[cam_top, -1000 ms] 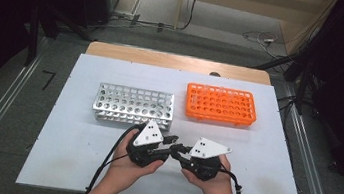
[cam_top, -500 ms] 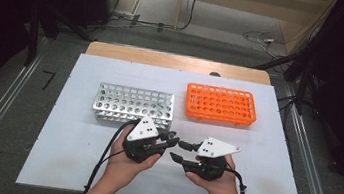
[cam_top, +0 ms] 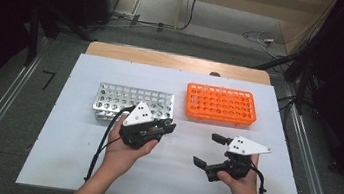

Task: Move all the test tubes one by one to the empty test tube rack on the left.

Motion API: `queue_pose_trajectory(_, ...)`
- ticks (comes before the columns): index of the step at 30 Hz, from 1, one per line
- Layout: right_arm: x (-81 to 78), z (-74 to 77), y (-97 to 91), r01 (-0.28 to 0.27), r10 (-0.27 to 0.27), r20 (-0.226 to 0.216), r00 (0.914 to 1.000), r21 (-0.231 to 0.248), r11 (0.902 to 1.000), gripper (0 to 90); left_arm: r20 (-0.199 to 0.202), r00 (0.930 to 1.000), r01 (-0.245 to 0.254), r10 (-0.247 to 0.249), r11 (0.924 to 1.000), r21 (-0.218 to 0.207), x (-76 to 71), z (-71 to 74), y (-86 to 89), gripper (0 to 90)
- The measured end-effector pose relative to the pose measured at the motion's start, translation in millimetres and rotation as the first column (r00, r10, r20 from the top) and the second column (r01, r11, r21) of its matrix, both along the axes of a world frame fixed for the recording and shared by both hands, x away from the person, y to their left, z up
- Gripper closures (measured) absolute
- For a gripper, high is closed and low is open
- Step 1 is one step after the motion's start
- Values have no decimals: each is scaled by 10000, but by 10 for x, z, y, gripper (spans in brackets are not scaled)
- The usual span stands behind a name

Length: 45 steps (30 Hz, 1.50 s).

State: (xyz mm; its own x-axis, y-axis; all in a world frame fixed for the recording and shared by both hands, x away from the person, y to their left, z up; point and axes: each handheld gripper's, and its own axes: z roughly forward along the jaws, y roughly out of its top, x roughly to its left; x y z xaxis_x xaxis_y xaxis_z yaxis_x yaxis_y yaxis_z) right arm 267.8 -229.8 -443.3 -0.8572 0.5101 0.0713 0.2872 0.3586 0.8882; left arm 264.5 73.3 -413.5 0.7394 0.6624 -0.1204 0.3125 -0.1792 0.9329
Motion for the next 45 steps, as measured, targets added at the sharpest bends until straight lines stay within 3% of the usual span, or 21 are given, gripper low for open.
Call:
queue_pose_trajectory(7, 1, -29, -346, 354, -349, -140, 9993, 370, 9987, 0, 112, 9996, -257, 257, 9997, -53, 174, 101, 71, 763)
queue_pose_trajectory(19, -14, -107, -705, 1057, -1044, -298, 9941, 454, 9934, 0, 203, 9960, -867, 871, 9960, -225, 522, 156, 186, 763)
queue_pose_trajectory(33, 22, -149, -720, 1082, -1063, -410, 9935, 480, 9930, 0, 181, 9880, -1535, 1537, 9881, -97, 928, 127, 173, 763)
queue_pose_trajectory(41, 29, -158, -725, 1072, -1050, -436, 9935, 497, 9930, 0, 213, 9786, -2044, 2046, 9788, -117, 1106, 108, 123, 763)
queue_pose_trajectory(45, 30, -159, -727, 1062, -1040, -452, 9936, 518, 9930, 0, 217, 9751, -2209, 2207, 9753, 71, 1188, 89, 87, 763)
